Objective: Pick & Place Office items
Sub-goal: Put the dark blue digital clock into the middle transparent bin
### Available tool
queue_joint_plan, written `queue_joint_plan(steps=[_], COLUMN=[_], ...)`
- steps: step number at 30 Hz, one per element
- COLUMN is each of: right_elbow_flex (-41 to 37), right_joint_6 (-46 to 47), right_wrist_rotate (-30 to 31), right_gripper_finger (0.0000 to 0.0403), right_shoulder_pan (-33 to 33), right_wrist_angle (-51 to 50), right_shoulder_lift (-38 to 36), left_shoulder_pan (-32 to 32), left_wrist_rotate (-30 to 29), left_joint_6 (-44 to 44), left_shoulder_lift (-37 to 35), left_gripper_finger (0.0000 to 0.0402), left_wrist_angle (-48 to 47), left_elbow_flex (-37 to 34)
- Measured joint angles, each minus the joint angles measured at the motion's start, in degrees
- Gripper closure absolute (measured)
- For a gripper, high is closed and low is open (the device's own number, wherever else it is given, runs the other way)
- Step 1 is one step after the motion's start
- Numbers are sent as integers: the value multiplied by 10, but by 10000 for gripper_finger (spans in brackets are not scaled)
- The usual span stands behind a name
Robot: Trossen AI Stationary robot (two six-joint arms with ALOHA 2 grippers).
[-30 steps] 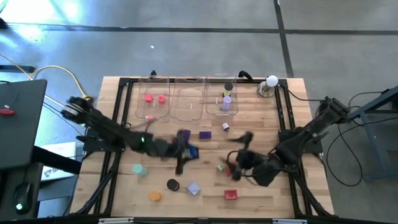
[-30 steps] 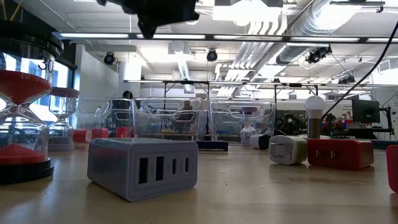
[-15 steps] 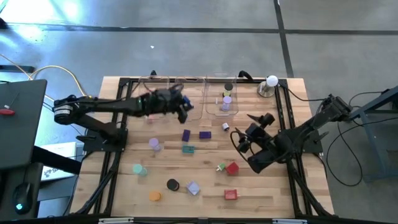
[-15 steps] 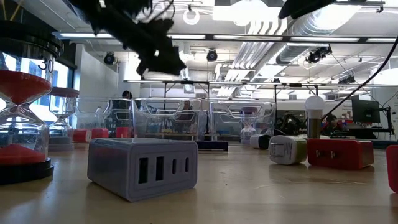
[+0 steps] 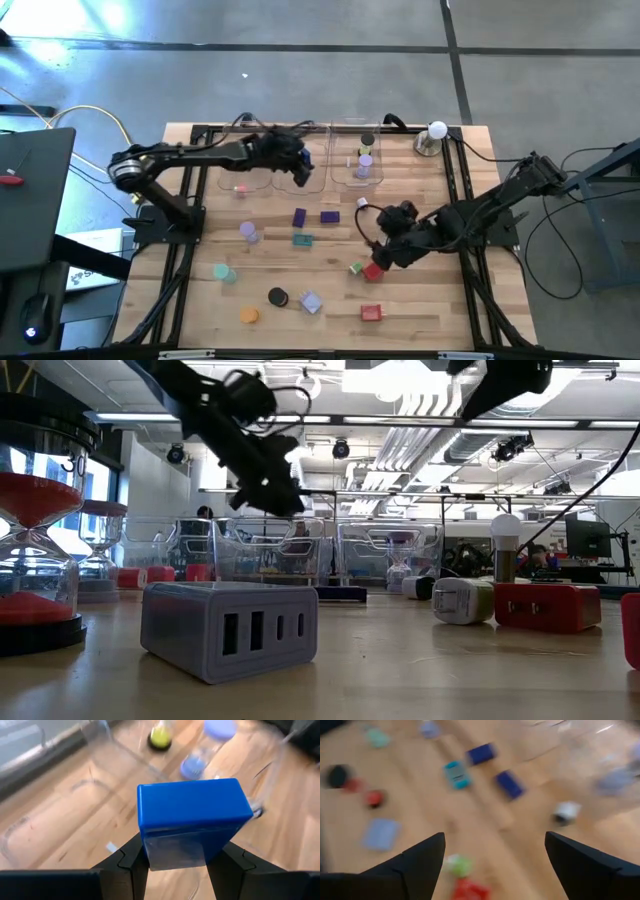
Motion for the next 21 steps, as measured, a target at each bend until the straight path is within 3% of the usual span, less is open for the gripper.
queue_joint_plan(steps=[5,10,17,21], right_elbow_flex=[0,0,0,0], right_joint_6=[0,0,0,0], right_wrist_rotate=[-94,-145,-150,-150], right_gripper_finger=[72,72,72,72], right_shoulder_pan=[1,1,1,1], right_wrist_angle=[108,204,291,310], right_shoulder_lift=[0,0,0,0], left_shoulder_pan=[-7,-5,50,63], left_wrist_rotate=[-34,-32,-15,-3], left_joint_6=[-1,-13,-34,-27], left_shoulder_lift=[41,44,61,98], left_gripper_finger=[253,253,253,253], left_wrist_angle=[-63,-68,-178,-240], left_elbow_flex=[37,40,82,146])
